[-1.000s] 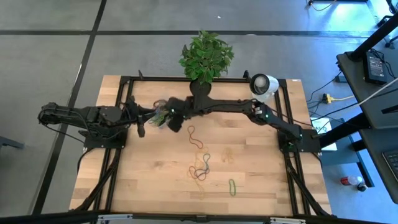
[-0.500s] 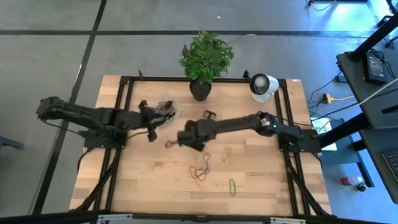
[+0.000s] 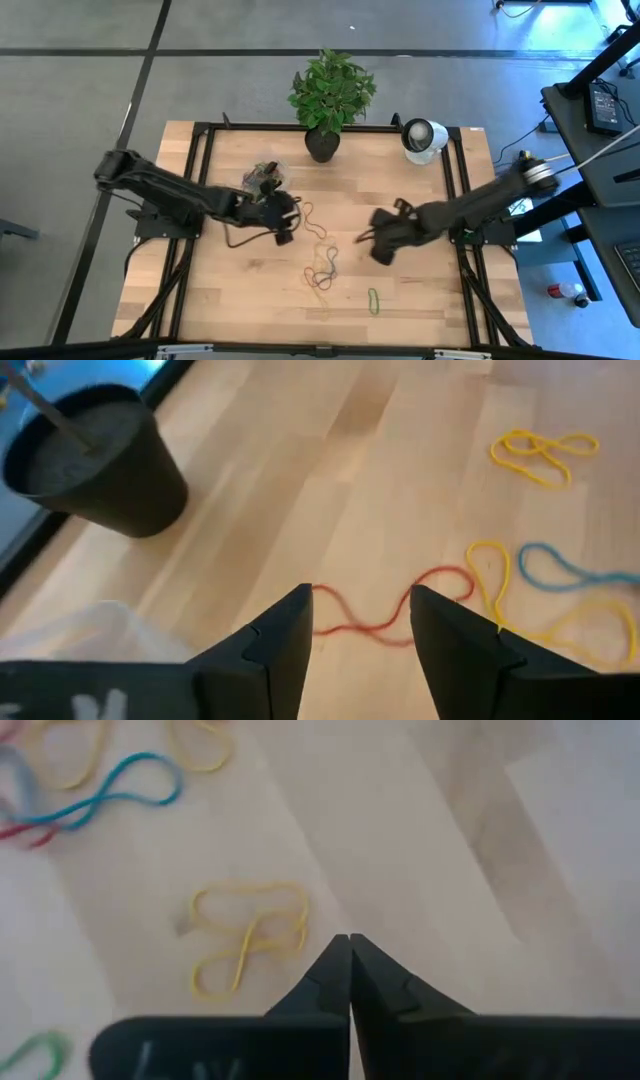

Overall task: Pick and place rubber bands into bin
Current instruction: Put the red rubber band into the transparent bin

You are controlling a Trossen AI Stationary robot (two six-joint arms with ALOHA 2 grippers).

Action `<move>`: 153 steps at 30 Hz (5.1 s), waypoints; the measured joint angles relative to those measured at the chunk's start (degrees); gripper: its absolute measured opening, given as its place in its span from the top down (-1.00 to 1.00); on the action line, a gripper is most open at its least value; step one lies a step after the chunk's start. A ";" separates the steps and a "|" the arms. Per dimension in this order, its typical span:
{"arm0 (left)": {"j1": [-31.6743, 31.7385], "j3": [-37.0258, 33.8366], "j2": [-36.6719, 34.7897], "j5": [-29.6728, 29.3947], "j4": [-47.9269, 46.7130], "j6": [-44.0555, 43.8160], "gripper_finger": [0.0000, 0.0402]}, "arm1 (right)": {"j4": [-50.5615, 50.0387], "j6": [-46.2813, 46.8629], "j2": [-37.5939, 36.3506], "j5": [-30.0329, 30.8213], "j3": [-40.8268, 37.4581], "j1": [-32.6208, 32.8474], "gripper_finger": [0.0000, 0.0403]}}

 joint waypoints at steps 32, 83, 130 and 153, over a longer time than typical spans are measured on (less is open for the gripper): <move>9.16 24.95 37.12 14.26 -21.68 -48.92 0.43 | 22.63 5.21 -33.71 -0.26 -29.45 5.57 0.94; 8.96 24.48 36.44 17.21 -21.95 -49.50 0.47 | 31.51 4.16 -33.64 3.91 -29.42 5.53 0.94; 14.11 28.21 2.22 -5.31 -49.35 -39.96 0.99 | 34.10 4.55 -26.42 3.96 -29.36 5.55 0.94; 19.78 3.93 1.32 7.23 -48.80 -42.42 0.87 | 38.84 9.21 -24.59 3.96 -29.36 1.24 0.94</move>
